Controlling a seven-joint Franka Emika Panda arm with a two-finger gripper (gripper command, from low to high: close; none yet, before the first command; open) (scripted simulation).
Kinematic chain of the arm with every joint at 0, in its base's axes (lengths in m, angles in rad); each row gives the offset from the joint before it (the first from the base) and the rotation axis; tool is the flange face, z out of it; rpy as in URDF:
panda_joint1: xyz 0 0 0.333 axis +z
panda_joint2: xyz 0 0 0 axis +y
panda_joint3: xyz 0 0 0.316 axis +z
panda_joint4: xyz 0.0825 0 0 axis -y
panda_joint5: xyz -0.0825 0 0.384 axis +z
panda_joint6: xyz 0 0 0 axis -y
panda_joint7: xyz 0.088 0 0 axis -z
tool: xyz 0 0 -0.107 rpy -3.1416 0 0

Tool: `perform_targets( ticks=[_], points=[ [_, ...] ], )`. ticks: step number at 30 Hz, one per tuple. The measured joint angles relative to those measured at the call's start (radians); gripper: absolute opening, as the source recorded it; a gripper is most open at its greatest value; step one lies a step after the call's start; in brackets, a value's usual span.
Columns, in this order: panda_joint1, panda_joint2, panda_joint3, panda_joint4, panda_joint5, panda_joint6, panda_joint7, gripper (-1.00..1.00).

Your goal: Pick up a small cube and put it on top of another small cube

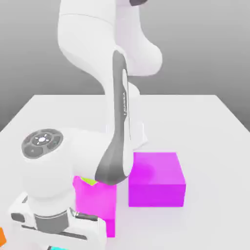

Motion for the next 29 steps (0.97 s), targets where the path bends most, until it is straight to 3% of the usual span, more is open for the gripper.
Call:
perform_targets(
  ticks=[8,14,21,25,26,29],
  points=[
    [0.014,-0.182,-0.039,-0.062,-0.018,-0.122,0.061,-1.0],
    [0.002,-0.399,-0.11,-0.195,-0.042,-0.204,0.284,-1.0],
    [-0.091,-0.659,-0.128,-0.353,-0.146,-0.299,0.607,-1.0],
    [-0.095,-0.585,-0.133,-0.397,-0.132,-0.182,0.631,-1.0],
    [-0.093,-0.552,-0.134,-0.404,-0.12,-0.143,0.624,1.0],
    [-0.09,-0.552,-0.134,-0.404,-0.12,-0.143,0.624,1.0]
  ],
)
